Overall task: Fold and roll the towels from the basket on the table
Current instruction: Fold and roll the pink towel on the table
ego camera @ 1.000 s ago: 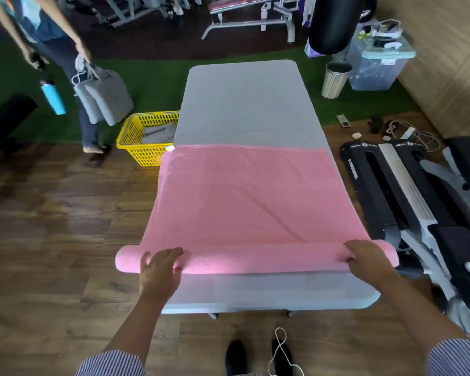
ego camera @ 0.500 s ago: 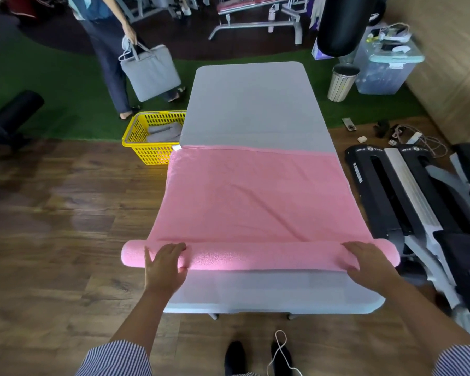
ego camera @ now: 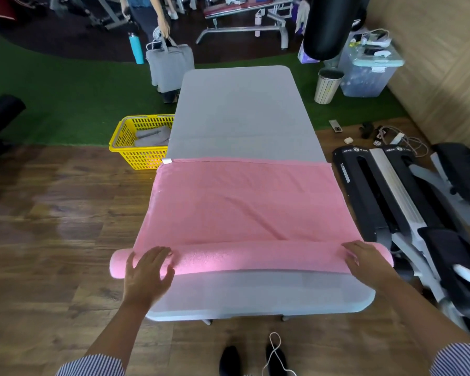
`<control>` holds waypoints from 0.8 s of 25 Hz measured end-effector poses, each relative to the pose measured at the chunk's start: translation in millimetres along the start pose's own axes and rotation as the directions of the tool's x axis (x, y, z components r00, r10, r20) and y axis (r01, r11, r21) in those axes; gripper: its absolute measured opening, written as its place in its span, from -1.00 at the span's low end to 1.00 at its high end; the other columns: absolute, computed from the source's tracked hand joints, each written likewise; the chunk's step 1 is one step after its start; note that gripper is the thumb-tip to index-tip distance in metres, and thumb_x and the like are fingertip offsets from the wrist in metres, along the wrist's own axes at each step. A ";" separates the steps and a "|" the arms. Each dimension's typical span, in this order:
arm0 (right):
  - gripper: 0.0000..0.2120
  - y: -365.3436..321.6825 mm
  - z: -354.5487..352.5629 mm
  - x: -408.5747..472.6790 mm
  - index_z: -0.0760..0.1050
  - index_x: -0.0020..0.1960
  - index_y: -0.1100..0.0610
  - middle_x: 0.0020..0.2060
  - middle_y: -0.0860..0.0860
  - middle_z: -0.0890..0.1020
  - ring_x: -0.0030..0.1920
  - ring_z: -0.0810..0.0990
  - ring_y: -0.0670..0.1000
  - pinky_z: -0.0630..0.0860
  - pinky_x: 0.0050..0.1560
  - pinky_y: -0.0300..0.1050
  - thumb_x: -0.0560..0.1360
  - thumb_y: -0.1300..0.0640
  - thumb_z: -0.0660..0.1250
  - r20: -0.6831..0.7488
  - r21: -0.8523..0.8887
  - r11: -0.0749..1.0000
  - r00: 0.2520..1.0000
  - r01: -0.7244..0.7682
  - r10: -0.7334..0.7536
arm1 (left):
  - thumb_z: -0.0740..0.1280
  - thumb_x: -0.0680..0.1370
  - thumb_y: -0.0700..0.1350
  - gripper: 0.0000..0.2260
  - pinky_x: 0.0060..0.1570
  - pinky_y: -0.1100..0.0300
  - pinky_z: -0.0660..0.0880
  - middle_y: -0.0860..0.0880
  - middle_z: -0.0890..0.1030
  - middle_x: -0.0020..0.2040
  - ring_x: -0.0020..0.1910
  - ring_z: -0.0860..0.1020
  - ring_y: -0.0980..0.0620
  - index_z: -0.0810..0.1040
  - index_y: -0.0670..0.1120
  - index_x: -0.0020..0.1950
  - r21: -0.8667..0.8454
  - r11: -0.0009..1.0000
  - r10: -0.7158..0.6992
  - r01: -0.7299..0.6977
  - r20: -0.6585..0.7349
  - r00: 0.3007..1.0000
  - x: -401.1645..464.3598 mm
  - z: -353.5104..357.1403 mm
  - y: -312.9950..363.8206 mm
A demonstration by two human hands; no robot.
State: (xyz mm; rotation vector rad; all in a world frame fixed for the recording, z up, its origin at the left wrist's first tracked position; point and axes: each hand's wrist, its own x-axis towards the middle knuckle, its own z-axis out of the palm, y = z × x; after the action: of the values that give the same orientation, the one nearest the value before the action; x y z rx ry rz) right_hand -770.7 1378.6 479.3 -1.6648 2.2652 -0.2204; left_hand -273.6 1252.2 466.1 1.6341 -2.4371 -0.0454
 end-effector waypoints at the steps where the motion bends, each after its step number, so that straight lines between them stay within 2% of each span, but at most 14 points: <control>1: -0.65 0.3 1.9 -3.0 0.47 0.26 0.25 0.20 0.15 0.55 0.21 0.49 0.17 0.32 0.31 0.00 0.48 0.25 0.28 0.019 0.019 0.999 0.999 -0.030 0.029 | 0.29 0.36 0.08 -0.61 0.24 -0.31 0.31 0.03 0.64 0.09 0.13 0.60 0.00 0.55 -0.01 0.14 0.000 0.999 0.034 -0.034 0.027 0.999 0.2 2.2 -2.9; 3: -0.54 2.3 3.9 -8.7 0.40 0.34 0.20 0.28 0.09 0.48 0.30 0.40 0.11 0.23 0.38 -0.06 0.46 0.16 0.33 0.116 0.017 0.998 0.991 -0.063 0.060 | 0.54 0.18 -0.03 -0.43 0.21 -0.38 0.31 0.00 0.64 0.09 0.12 0.61 -0.04 0.53 -0.03 0.17 0.000 0.997 0.072 -0.073 0.094 0.993 1.8 4.6 -4.4; 4: -0.47 4.0 5.0 -10.0 0.36 0.37 0.18 0.31 0.06 0.45 0.33 0.37 0.09 0.20 0.39 -0.08 0.43 0.13 0.37 0.158 0.000 0.998 0.986 -0.063 0.062 | 0.60 0.11 -0.13 -0.37 0.18 -0.38 0.33 -0.01 0.65 0.06 0.08 0.63 -0.05 0.54 -0.05 0.16 -0.015 0.998 0.056 -0.054 0.113 0.992 2.5 5.3 -4.0; 6: -0.43 5.2 4.9 -10.5 0.32 0.39 0.15 0.34 0.03 0.42 0.35 0.34 0.06 0.17 0.40 -0.11 0.42 0.12 0.38 0.184 -0.014 0.997 0.980 -0.077 0.078 | 0.62 0.11 -0.21 -0.42 0.11 -0.35 0.40 -0.01 0.68 -0.06 -0.07 0.66 -0.05 0.59 -0.07 0.10 -0.014 1.000 0.012 -0.010 0.131 0.991 3.3 1.6 2.7; 8: -0.50 5.2 3.5 -9.3 0.34 0.37 0.13 0.32 0.03 0.45 0.32 0.38 0.05 0.21 0.38 -0.12 0.46 0.11 0.33 0.175 -0.010 0.994 0.979 -0.106 0.106 | 0.52 0.22 -0.12 -0.61 0.02 -0.27 0.47 0.02 0.68 -0.19 -0.20 0.66 -0.03 0.61 -0.04 0.03 0.005 0.999 0.037 -0.038 0.142 0.989 3.2 -1.0 6.8; 9: -0.55 5.0 1.1 -8.1 0.37 0.36 0.12 0.29 0.02 0.48 0.29 0.42 0.05 0.25 0.35 -0.13 0.48 0.11 0.30 0.181 -0.010 0.993 0.976 -0.118 0.118 | 0.39 0.28 -0.05 -0.71 -0.03 -0.21 0.49 0.05 0.67 -0.25 -0.26 0.66 -0.02 0.61 -0.02 -0.01 0.013 0.998 0.063 -0.065 0.140 0.988 2.7 -2.1 5.3; 10: -0.58 4.4 -2.3 -6.4 0.39 0.34 0.10 0.28 0.00 0.50 0.27 0.44 0.04 0.28 0.32 -0.14 0.49 0.09 0.28 0.192 -0.032 0.993 0.974 -0.115 0.119 | 0.26 0.31 -0.01 -0.73 -0.06 -0.17 0.49 0.07 0.66 -0.29 -0.29 0.65 -0.01 0.61 0.00 -0.04 0.018 0.996 0.081 -0.084 0.135 0.988 2.2 -3.7 2.2; 11: -0.60 2.8 -6.8 -4.5 0.40 0.33 0.07 0.27 -0.02 0.50 0.26 0.45 0.04 0.30 0.30 -0.14 0.51 0.08 0.26 0.204 -0.071 0.992 0.972 -0.107 0.119 | 0.17 0.32 0.02 -0.69 -0.05 -0.16 0.49 0.08 0.66 -0.27 -0.28 0.65 0.00 0.60 0.01 -0.05 0.020 0.995 0.096 -0.099 0.128 0.987 3.1 -3.4 -2.0; 13: -0.61 -0.5 -12.2 -0.3 0.40 0.33 0.07 0.28 -0.02 0.49 0.27 0.44 0.05 0.29 0.35 -0.08 0.51 0.12 0.25 0.186 -0.106 0.992 0.978 -0.074 0.093 | 0.13 0.36 0.04 -0.63 0.07 -0.26 0.44 0.07 0.68 -0.09 -0.10 0.66 0.02 0.62 0.02 0.02 0.011 0.998 0.064 -0.066 0.106 0.992 6.8 -3.3 -6.9; 14: -0.60 -2.7 -11.4 1.9 0.41 0.33 0.09 0.29 0.01 0.48 0.28 0.44 0.08 0.27 0.37 0.01 0.49 0.17 0.25 0.126 -0.101 0.994 0.991 -0.038 0.051 | 0.12 0.39 0.03 -0.62 0.14 -0.29 0.40 0.06 0.67 0.00 0.00 0.64 0.01 0.62 0.00 0.07 0.010 0.999 0.032 -0.033 0.073 0.997 8.1 -3.8 -5.5; 16: -0.58 -8.1 -7.2 3.4 0.41 0.32 0.13 0.29 0.06 0.49 0.29 0.43 0.11 0.24 0.40 0.12 0.46 0.26 0.25 0.030 -0.117 0.993 0.999 0.026 -0.022 | 0.12 0.43 -0.01 -0.62 0.23 -0.29 0.34 0.01 0.65 0.07 0.07 0.62 -0.01 0.61 -0.06 0.12 0.001 1.000 -0.008 0.008 0.006 1.000 10.2 0.9 1.0; 18: -0.51 -19.5 -3.3 -1.0 0.30 0.40 0.13 0.36 0.01 0.39 0.38 0.31 0.05 0.07 0.48 0.05 0.47 0.21 0.25 0.118 -0.165 0.986 0.993 0.022 -0.002 | 0.26 0.38 -0.01 -0.63 0.23 -0.31 0.34 0.00 0.66 0.05 0.06 0.63 -0.02 0.60 -0.09 0.12 0.015 0.999 0.039 -0.039 0.005 0.999 8.2 5.9 5.9; 20: -0.37 -26.2 1.7 -6.5 0.17 0.45 0.11 0.40 -0.03 0.29 0.43 0.20 0.00 -0.06 0.49 -0.01 0.43 0.14 0.29 0.199 -0.248 0.968 0.979 0.020 0.031 | 0.54 0.16 -0.08 -0.46 0.17 -0.35 0.36 -0.04 0.66 0.03 0.03 0.64 -0.06 0.60 -0.12 0.13 0.020 0.998 0.066 -0.067 0.055 0.996 6.8 10.3 7.8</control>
State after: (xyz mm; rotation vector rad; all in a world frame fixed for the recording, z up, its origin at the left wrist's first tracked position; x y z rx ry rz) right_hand -744.9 1376.8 486.9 -1.7118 2.2146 0.2362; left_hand -285.1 1248.0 458.2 1.5796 -2.5395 -0.0541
